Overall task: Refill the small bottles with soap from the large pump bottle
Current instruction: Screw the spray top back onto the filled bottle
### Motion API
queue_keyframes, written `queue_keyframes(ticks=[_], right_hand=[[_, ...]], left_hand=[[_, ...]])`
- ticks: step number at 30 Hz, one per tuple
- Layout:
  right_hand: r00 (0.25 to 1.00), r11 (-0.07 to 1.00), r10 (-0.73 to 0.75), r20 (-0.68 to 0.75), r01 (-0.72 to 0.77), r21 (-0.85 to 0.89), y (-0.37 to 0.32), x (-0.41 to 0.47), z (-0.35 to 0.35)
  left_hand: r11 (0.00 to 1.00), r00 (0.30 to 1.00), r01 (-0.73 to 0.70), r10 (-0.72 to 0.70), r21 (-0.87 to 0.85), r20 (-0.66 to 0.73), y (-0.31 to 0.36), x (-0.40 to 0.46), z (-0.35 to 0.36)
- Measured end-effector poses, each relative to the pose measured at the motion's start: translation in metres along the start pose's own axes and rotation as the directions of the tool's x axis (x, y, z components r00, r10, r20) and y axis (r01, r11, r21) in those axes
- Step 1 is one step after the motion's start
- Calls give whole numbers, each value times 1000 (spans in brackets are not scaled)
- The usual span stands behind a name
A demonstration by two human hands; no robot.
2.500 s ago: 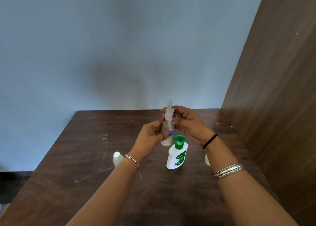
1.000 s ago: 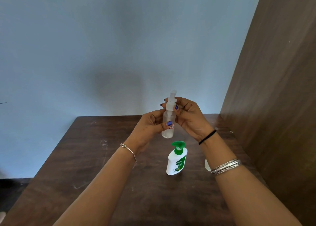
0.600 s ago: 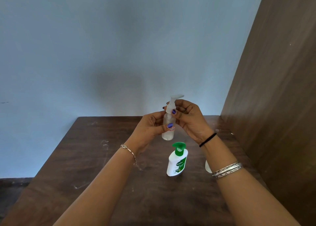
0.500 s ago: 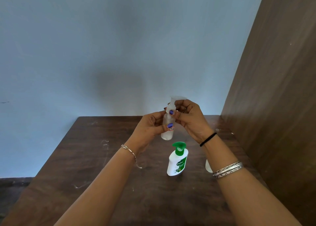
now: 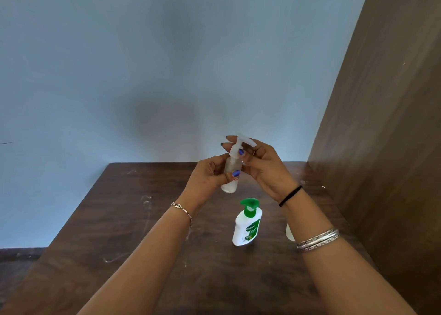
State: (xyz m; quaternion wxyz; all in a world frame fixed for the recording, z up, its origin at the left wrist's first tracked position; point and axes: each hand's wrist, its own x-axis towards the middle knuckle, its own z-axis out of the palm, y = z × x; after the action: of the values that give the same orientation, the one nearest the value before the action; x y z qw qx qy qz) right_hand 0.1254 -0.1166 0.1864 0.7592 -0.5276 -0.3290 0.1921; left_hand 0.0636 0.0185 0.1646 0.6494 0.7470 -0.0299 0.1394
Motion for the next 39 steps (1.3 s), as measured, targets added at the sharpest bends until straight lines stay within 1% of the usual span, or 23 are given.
queue_keyframes(ticks=[1, 5, 6, 10, 13, 15, 17, 18, 20, 21, 23, 24, 25, 28, 30, 31, 32, 34, 35, 36, 37, 39], right_hand=[[1000, 999, -8, -27, 7, -46, 2, 1, 0], [961, 951, -103, -255, 20, -309, 10, 9, 4], [952, 934, -123, -280, 16, -356, 11, 9, 5], [937, 863, -166, -306, -12, -505, 9, 9, 9], [890, 756, -236, -389, -83, -649, 8, 11, 15], [871, 690, -268, -412, -125, -713, 9, 11, 19], [895, 690, -230, -382, -127, -713, 10, 10, 19], [920, 715, -186, -346, -115, -690, 10, 10, 18], [971, 804, -75, -228, -77, -590, 8, 8, 13], [986, 839, -30, -164, -65, -541, 7, 7, 9], [997, 875, 5, -73, -39, -482, 4, 7, 5], [997, 873, -8, -79, -31, -486, 5, 7, 4], [992, 864, -33, -119, -31, -503, 7, 8, 4], [942, 829, -106, -318, -93, -551, 18, 9, 12], [916, 815, -110, -386, -139, -562, 25, 10, 15], [920, 818, -86, -383, -154, -554, 24, 10, 14], [938, 839, -53, -341, -143, -524, 23, 9, 10], [985, 913, 37, -167, -101, -395, 19, 5, 4], [994, 944, 64, -86, -88, -317, 19, 3, 2], [997, 961, 69, -46, -78, -263, 20, 1, 1], [997, 967, 58, -57, -70, -245, 22, -1, 2], [986, 965, 14, -164, -56, -257, 26, -1, 6]], left_hand=[[1000, 1000, 5, -5, -2, 3, 0, 0, 1], [999, 999, 17, -16, 34, -38, -4, -1, 5], [998, 998, 15, -12, 55, -56, -6, -2, 6], [987, 990, -1, 24, 163, -140, -11, -2, 10], [953, 971, -23, 93, 302, -219, -13, -1, 15], [942, 963, -42, 127, 333, -238, -14, -2, 20], [951, 960, -35, 117, 307, -253, -14, -2, 20], [959, 961, -29, 104, 281, -256, -15, -2, 19], [980, 970, -24, 71, 198, -234, -16, -1, 14], [988, 975, -19, 52, 153, -215, -16, -1, 11], [995, 982, -2, 21, 104, -187, -16, -1, 9], [995, 983, 6, 13, 100, -184, -17, -1, 9], [994, 981, 8, 12, 107, -193, -18, -2, 10], [987, 964, -9, 52, 163, -261, -24, -4, 18], [984, 954, -4, 58, 181, -294, -28, -5, 21], [986, 955, -5, 54, 165, -290, -29, -5, 21], [990, 961, -6, 46, 144, -274, -29, -6, 20], [995, 973, 17, 5, 93, -229, -27, -8, 16], [997, 978, 27, -12, 67, -208, -27, -7, 13], [999, 981, 28, -18, 46, -192, -26, -7, 12], [999, 983, 27, -21, 28, -183, -26, -8, 12], [1000, 982, 28, -27, 0, -186, -28, -10, 15]])
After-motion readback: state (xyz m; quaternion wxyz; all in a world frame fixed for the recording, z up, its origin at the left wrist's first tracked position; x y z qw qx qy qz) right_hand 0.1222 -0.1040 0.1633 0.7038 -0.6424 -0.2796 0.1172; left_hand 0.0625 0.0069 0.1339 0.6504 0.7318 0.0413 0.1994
